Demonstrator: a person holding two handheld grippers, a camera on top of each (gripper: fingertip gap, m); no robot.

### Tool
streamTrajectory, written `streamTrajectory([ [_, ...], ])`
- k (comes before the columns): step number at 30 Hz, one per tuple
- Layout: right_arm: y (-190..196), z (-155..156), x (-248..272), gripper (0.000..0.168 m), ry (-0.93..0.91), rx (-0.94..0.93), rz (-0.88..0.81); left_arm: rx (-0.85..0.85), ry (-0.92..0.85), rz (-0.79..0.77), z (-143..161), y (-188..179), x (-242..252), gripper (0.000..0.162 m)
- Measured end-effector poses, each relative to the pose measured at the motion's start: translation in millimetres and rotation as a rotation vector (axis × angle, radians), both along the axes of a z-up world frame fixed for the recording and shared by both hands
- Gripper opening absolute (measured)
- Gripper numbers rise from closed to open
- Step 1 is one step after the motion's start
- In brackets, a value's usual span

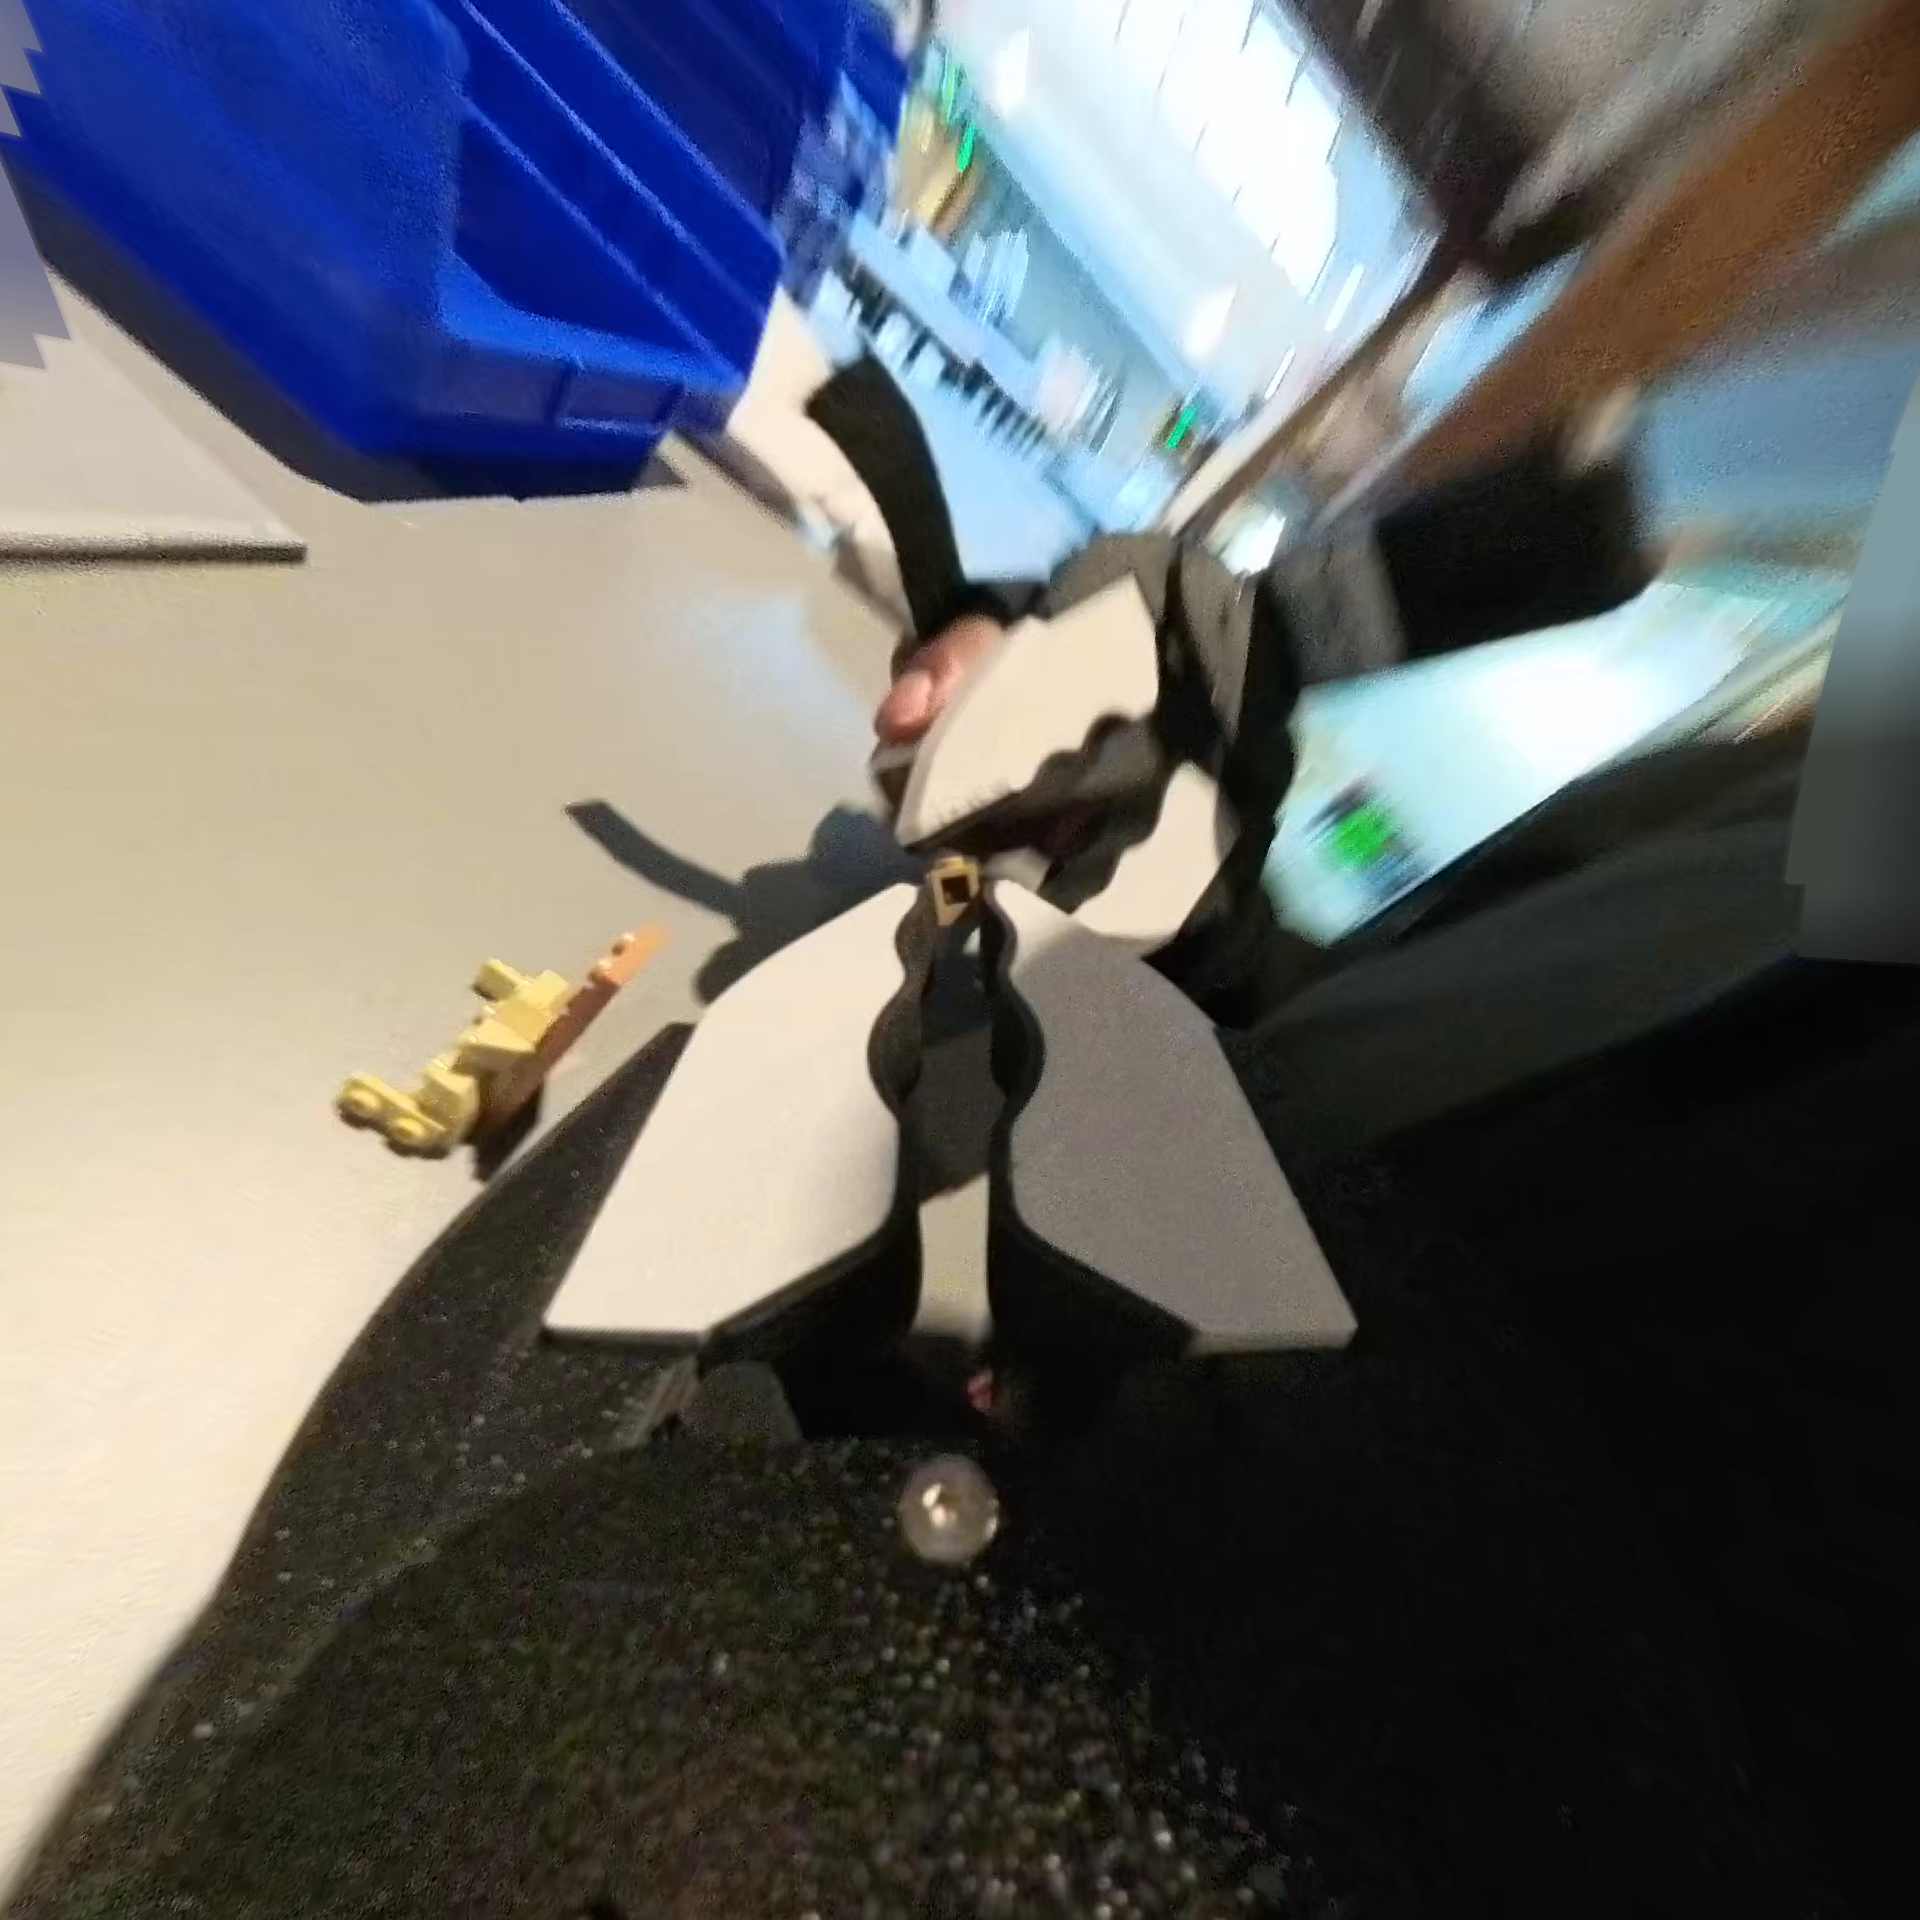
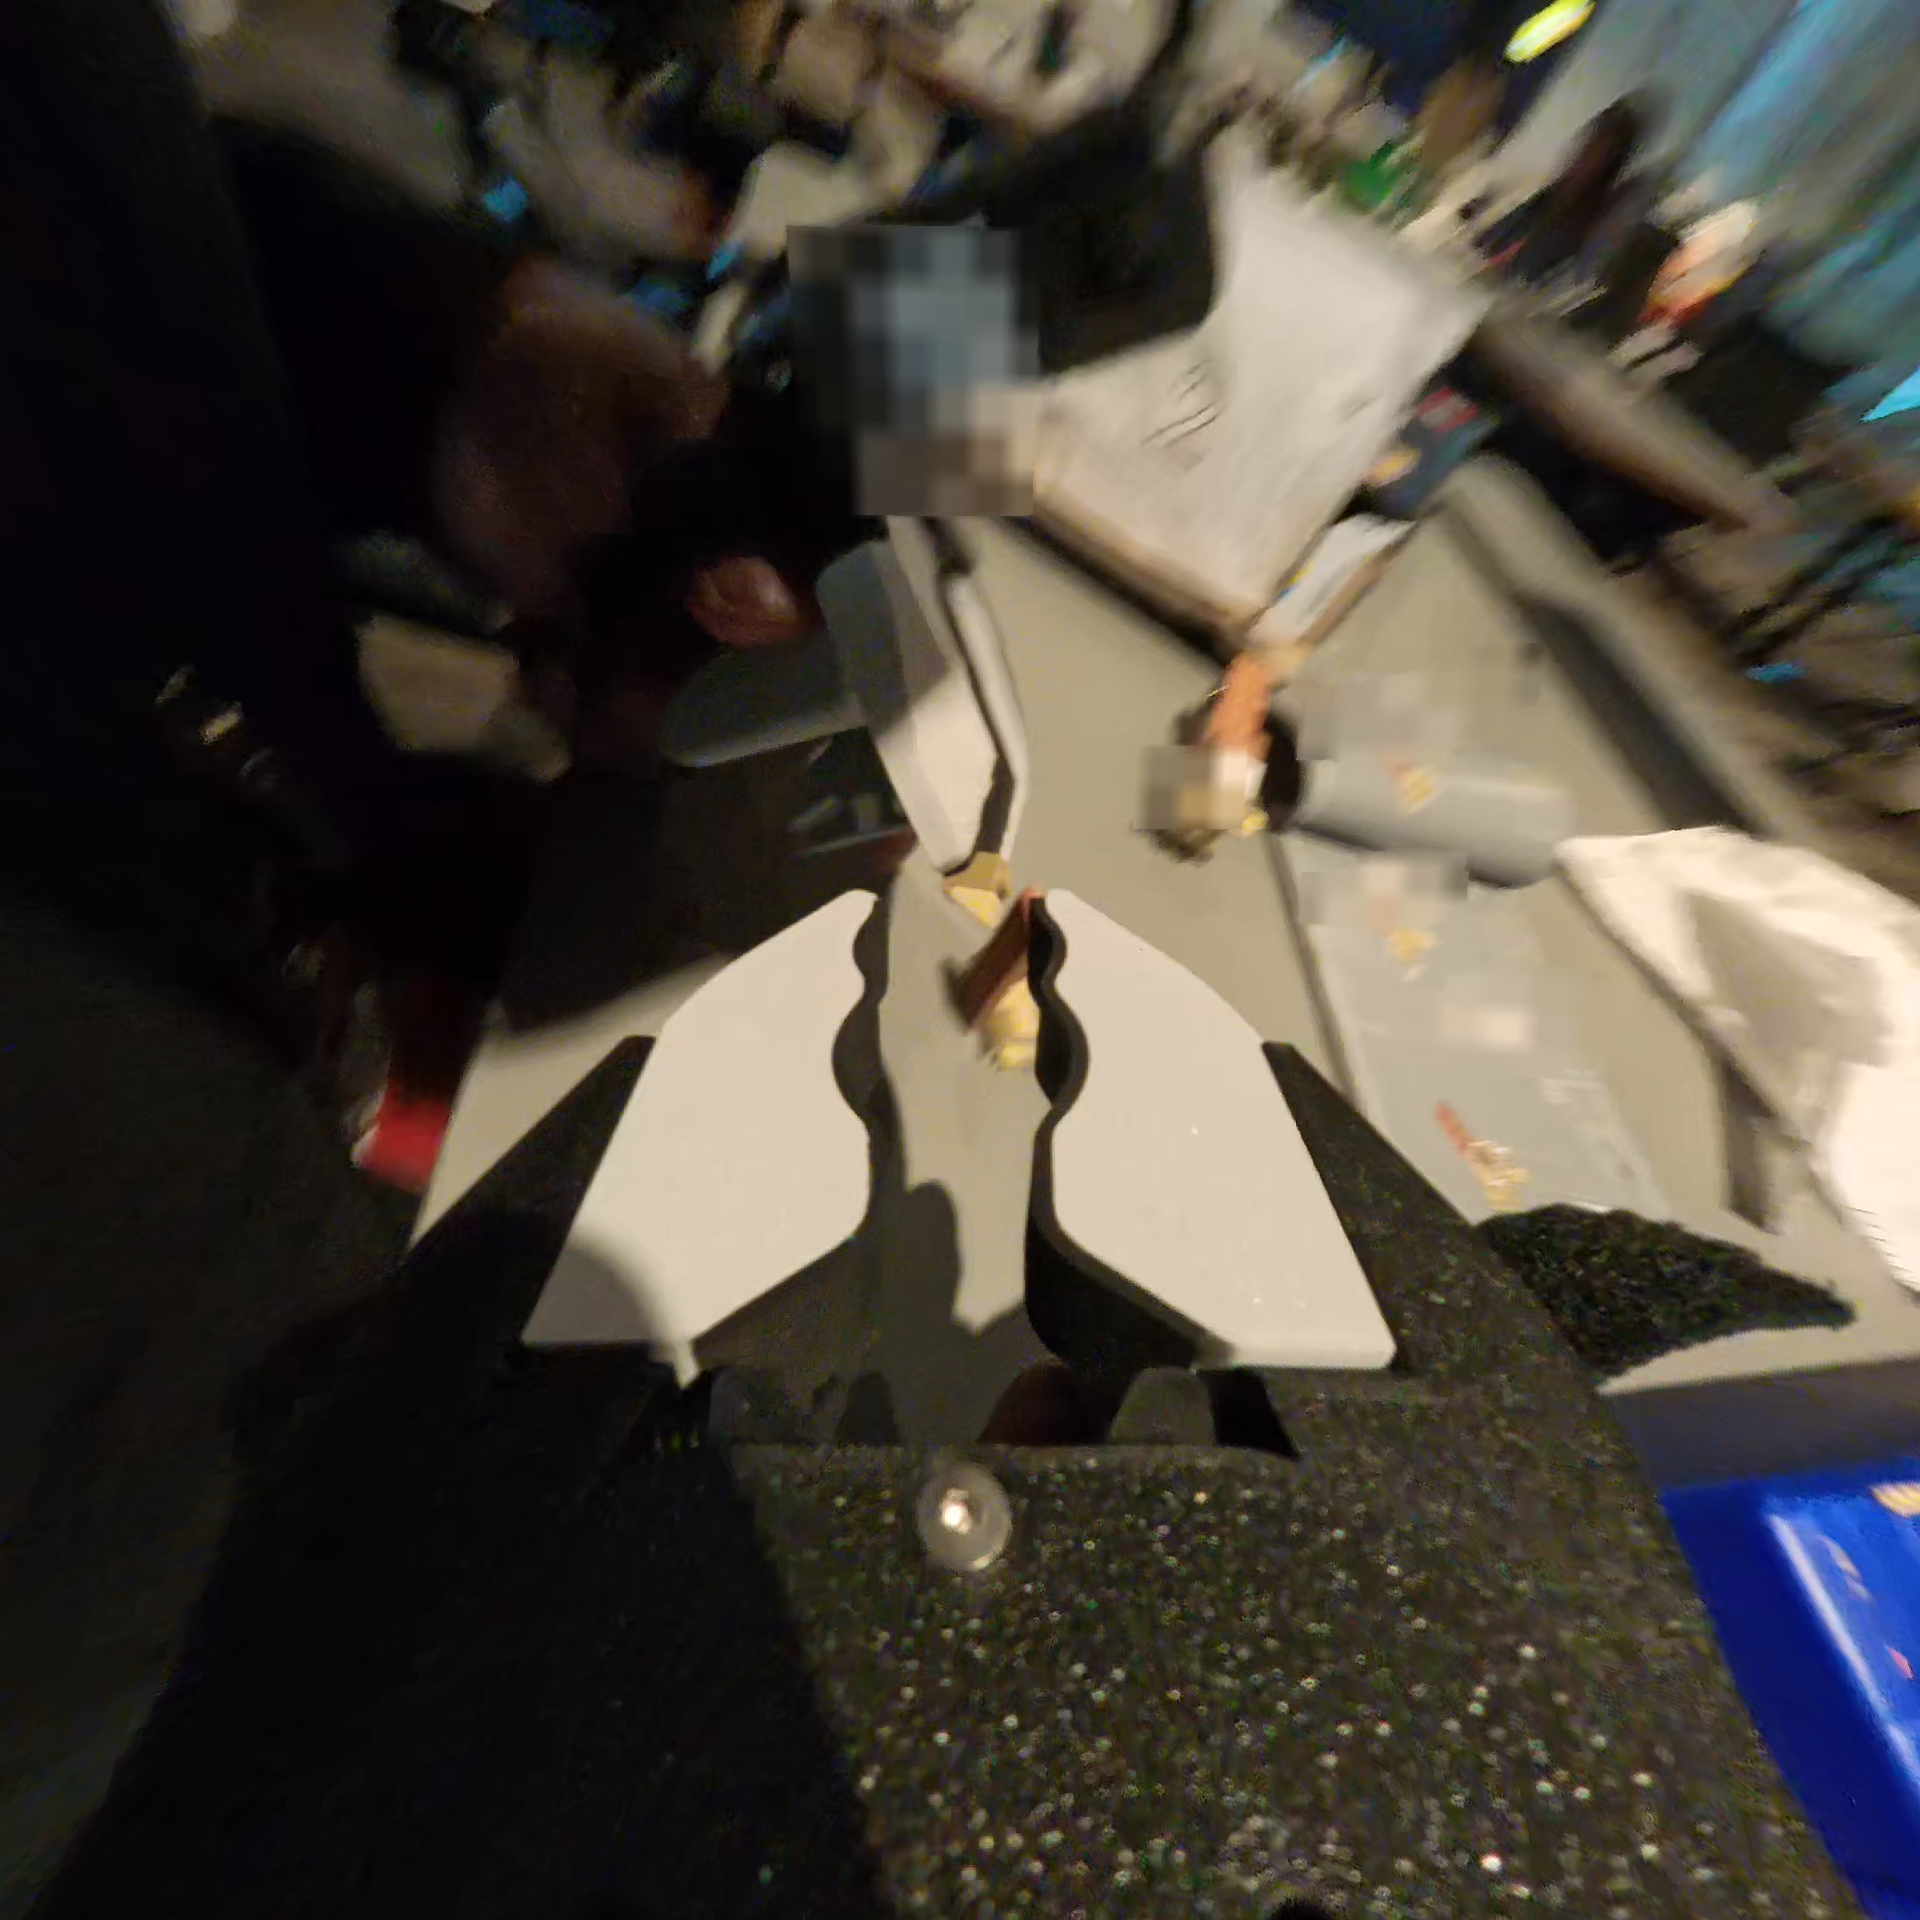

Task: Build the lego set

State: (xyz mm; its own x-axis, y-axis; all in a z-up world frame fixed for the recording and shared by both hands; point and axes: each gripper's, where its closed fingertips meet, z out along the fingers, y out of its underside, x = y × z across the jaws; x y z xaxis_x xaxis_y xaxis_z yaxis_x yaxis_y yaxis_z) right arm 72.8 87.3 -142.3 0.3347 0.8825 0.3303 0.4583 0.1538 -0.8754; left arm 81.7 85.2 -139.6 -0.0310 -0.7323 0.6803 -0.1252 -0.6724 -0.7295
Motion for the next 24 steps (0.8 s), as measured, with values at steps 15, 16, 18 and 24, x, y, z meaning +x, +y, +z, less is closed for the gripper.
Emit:
streamTrajectory([
  [15,27.1,67.5,2.1,0.127,0.675,0.053,-0.252,-0.299,-0.356,0.069,34.7,19.1,-7.4,0.007],
  [16,27.2,76.0,7.3,0.132,0.749,0.044,-0.249,-0.29,-0.375,0.072,37.5,18.9,-7.0,0.007],
  [18,25.0,94.1,18.3,0.136,0.912,0.023,-0.221,-0.262,-0.412,0.095,42.9,19.7,-5.3,0.007],
  [24,21.1,121.5,43.7,0.135,1.355,-0.063,-0.162,-0.136,-0.446,0.207,52.5,23.0,9.4,0.007],
])
